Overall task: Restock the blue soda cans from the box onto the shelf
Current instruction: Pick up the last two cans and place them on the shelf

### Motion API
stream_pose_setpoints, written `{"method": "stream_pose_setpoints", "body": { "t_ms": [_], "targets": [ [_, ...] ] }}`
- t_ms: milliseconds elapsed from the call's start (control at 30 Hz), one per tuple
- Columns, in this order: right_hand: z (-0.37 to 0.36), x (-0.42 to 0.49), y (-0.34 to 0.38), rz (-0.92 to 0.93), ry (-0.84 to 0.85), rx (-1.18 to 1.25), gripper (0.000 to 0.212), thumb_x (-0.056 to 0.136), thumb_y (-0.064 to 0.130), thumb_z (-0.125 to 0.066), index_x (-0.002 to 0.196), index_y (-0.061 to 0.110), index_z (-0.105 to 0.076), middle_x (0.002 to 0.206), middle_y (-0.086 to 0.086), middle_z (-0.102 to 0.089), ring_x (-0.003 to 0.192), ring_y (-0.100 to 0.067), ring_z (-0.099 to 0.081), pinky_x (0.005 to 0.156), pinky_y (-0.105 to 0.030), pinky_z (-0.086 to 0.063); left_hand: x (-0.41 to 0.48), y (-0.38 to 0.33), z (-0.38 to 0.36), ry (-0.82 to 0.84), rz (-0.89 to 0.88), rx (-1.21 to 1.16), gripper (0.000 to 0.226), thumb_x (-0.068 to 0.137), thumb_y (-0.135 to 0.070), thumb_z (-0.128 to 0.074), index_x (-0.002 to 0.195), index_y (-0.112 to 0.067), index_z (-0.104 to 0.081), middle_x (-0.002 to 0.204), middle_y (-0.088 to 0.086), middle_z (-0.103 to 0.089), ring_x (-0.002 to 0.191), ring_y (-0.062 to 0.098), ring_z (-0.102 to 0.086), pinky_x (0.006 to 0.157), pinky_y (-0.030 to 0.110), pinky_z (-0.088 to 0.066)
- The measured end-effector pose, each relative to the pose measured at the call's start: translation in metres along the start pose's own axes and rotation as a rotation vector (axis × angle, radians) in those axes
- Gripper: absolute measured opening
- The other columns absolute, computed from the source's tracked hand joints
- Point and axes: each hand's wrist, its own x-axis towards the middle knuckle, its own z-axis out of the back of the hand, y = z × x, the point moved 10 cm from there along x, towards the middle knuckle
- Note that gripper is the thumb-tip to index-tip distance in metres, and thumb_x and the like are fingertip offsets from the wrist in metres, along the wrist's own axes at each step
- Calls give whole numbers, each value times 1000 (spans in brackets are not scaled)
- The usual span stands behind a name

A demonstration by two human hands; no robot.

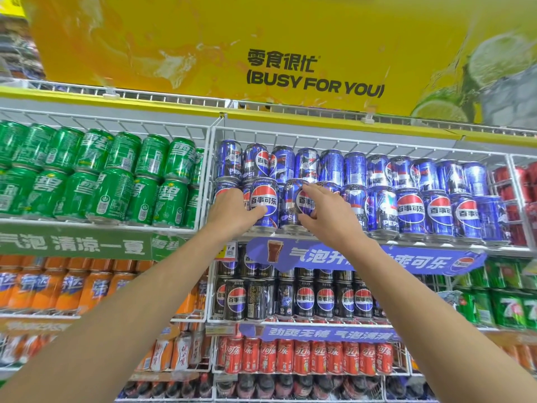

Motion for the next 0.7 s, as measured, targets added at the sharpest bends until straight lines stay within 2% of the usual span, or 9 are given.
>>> {"method": "stream_pose_setpoints", "body": {
  "t_ms": [100,233,333,367,400,433,467,567,700],
  "targets": [
    [-1,0,-1,-8,14,6,67,99,30,-65,160,17,-38,167,-4,-36,112,-28,-69,100,-44,-53,-5,0,1,-8,7,0,49,87,-44,-73,67,-16,-38,59,0,-35,56,22,-38,58,35,-32],
    [4,-14,5,-30,-25,-26,50,102,30,-60,148,14,-51,156,-6,-46,114,-30,-65,94,-51,-51,-14,5,7,-24,29,59,50,91,-48,-68,68,-27,-29,72,2,-45,68,22,-45,58,31,-35],
    [13,-34,29,18,-158,-36,34,103,30,-57,130,11,-61,136,-3,-59,104,-29,-66,73,-44,-57,-26,14,9,-30,34,108,52,94,-51,-63,70,-35,-19,71,-9,-36,63,13,-40,60,29,-35],
    [10,-41,43,61,-163,-42,32,102,31,-57,127,12,-63,130,-2,-61,101,-28,-66,67,-40,-56,-32,18,9,-34,31,142,47,95,-51,-61,71,-35,-23,72,-12,-33,65,12,-40,61,30,-36],
    [5,-47,59,113,-147,-51,32,102,34,-57,126,12,-64,125,-2,-63,100,-27,-66,64,-38,-54,-38,21,8,-31,27,197,38,96,-50,-60,74,-31,-36,76,-11,-40,72,17,-47,66,33,-42],
    [-1,-52,75,165,-119,-61,34,102,36,-56,126,13,-64,121,-2,-64,100,-28,-66,62,-37,-53,-45,23,7,-35,12,263,31,97,-50,-59,84,-23,-51,86,-5,-53,82,23,-56,73,36,-48],
    [-6,-57,90,211,-92,-61,36,103,39,-55,128,14,-63,119,-3,-64,99,-29,-66,63,-38,-52,-52,25,8,-44,-3,330,35,97,-49,-58,100,-15,-60,101,3,-61,94,28,-61,79,41,-52],
    [-21,-67,124,278,-31,-33,42,104,44,-51,133,14,-61,117,-5,-65,104,-31,-64,66,-40,-52,-71,36,13,-15,-42,426,46,98,-40,-58,134,-12,-55,132,12,-58,120,32,-58,94,47,-51],
    [-47,-78,154,276,76,-56,48,103,49,-52,137,14,-55,128,-7,-61,121,-31,-56,73,-44,-53,-97,54,28,78,-142,625,59,96,-50,-55,146,-19,-46,126,12,-59,118,33,-58,90,48,-55]
  ]
}}
